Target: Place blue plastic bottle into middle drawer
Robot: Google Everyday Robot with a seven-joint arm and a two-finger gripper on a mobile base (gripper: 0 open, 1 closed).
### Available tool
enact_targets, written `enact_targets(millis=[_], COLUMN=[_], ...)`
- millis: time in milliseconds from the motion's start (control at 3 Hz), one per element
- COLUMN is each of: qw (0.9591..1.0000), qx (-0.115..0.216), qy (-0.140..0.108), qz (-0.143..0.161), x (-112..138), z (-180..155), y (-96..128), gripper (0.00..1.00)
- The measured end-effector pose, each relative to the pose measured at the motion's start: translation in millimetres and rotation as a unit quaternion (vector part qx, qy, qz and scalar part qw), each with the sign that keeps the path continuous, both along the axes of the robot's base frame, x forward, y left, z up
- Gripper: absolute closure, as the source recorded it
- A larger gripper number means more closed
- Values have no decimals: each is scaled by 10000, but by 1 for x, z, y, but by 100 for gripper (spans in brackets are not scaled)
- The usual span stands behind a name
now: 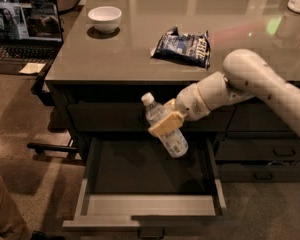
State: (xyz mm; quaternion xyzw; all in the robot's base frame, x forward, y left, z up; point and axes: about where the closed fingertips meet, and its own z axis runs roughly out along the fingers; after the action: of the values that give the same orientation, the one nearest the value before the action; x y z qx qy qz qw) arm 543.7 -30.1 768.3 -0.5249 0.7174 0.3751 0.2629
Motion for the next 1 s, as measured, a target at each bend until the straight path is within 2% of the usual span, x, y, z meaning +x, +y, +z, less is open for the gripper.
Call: enact_targets(millis=[333, 667, 1000], qw=[9977, 9915, 9798], qx=[-638, -1271, -1922], qy=[-49, -249, -540], qz=[204, 157, 104], x=[-19, -20, -17], z=[-58, -120, -183], y=[-10, -15, -17], gripper=[100, 100, 100])
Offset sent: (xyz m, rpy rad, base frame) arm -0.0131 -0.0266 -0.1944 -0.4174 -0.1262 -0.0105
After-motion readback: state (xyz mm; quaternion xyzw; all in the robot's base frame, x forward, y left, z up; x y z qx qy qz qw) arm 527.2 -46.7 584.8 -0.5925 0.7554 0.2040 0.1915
